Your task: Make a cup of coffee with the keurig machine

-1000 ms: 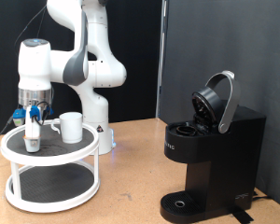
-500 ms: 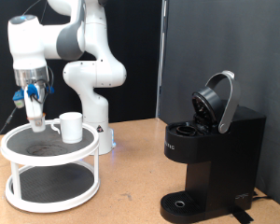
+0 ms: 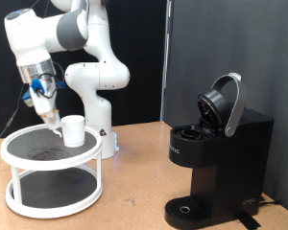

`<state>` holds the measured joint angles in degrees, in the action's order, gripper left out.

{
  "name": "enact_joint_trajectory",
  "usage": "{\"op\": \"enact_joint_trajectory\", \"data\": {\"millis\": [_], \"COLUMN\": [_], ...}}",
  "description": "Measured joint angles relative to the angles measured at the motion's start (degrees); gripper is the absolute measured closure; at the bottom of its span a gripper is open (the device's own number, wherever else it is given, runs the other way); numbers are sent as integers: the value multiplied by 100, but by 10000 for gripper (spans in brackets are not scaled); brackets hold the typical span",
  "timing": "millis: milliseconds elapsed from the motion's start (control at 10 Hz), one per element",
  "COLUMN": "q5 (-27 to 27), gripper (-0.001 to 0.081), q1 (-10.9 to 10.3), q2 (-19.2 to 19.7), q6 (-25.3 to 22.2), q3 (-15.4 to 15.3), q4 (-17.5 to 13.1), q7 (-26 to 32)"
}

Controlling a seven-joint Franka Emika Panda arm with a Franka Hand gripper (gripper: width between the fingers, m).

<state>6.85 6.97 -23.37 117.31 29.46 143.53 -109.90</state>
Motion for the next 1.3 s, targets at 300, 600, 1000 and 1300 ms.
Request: {"op": "enact_joint_trajectory", "data": {"millis": [300,600,1000,1300], "q5": [845,965,2460,2754], "gripper": [467,467,467,467], "q1": [-349,-322,-863,-1124], "q2": [-11,5,213,376], "q6": [284,225,-342,-221], "q3": [-233,-369,-351,-571], "q4": [-69,-71,-496,-671], "q7": [-429,-627,-570,-699]}}
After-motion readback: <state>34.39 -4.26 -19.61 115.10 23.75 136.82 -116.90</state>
